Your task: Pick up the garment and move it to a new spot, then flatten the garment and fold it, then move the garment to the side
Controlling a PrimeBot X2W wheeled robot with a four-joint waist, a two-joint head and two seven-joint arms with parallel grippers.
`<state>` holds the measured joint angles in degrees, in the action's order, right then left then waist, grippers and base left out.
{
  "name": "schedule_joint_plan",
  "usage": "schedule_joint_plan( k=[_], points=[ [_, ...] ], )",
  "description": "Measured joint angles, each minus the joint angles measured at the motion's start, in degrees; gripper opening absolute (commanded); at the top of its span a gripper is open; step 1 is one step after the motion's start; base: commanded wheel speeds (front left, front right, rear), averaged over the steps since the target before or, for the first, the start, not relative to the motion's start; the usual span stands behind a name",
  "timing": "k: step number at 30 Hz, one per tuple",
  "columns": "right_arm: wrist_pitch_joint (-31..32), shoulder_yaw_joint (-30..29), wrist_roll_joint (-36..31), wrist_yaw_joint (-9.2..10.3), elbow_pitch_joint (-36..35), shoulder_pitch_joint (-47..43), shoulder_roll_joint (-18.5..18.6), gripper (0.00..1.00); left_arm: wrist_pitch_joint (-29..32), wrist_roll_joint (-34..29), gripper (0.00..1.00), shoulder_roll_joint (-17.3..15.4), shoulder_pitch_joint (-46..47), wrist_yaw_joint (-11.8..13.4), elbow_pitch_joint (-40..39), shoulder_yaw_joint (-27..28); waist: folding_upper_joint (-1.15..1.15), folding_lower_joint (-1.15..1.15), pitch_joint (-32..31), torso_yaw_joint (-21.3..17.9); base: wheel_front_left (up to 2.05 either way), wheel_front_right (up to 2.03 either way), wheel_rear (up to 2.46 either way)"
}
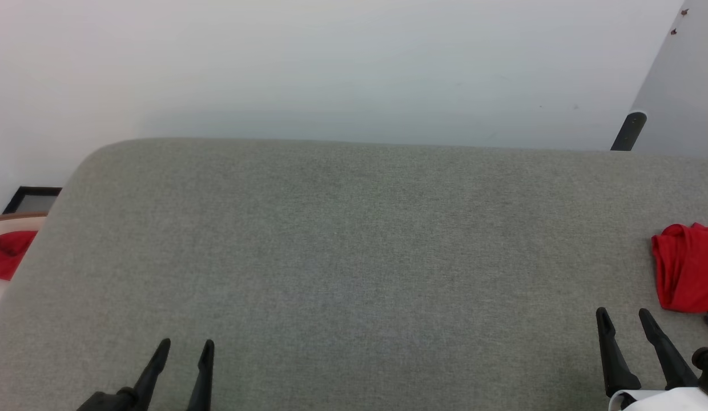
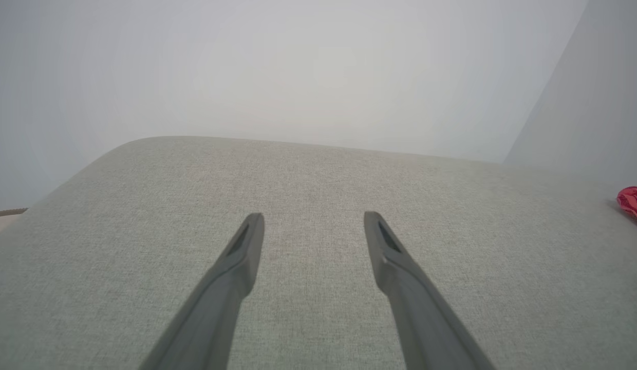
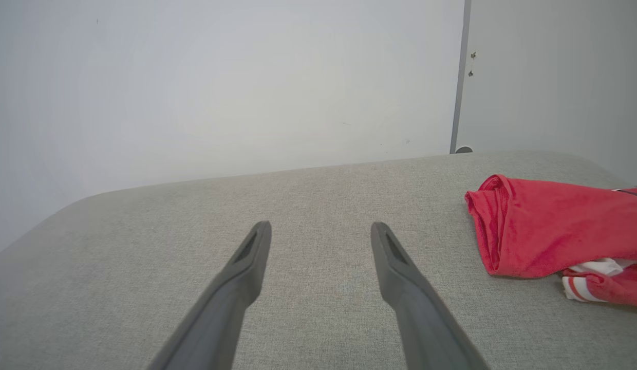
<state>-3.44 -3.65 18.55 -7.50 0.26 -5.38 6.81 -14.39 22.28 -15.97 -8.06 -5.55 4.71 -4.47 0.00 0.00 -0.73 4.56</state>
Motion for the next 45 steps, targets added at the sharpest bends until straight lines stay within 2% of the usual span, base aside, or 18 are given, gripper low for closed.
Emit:
schedule_joint_plan(
  k=[14, 15, 21, 45],
  points=[
    [-0.13, -0.13, 0.21, 0.00, -0.25, 0.04, 0.07, 1.00, 0.00, 1.03, 1.00, -0.29, 0.37, 0.55, 0.01, 0.44, 0.00, 0.00, 0.23, -0.53, 0.00, 0.00, 0.00],
    [-0.12, -0.10, 0.30, -0.01, -0.20, 0.03, 0.02, 0.00, 0.00, 1.03, 0.00, -0.23, 0.36, 0.58, 0.09, 0.45, 0.00, 0.00, 0.26, -0.55, 0.00, 0.00, 0.00],
    [0.20, 0.23, 1.32, -0.01, 2.82, -0.23, -0.74, 0.00, 0.71, 1.99, 0.00, 1.64, -0.68, 0.51, 2.76, -0.24, 0.00, 0.00, 0.28, -0.63, 0.00, 0.00, 0.00],
    [3.00, -0.62, 22.88, 0.00, 6.10, 2.47, -1.68, 0.00, 6.71, 22.18, 0.00, 4.97, 3.26, -0.02, 4.82, 3.07, 0.00, 0.00, 0.40, -1.39, 0.00, 0.00, 0.00]
  ],
)
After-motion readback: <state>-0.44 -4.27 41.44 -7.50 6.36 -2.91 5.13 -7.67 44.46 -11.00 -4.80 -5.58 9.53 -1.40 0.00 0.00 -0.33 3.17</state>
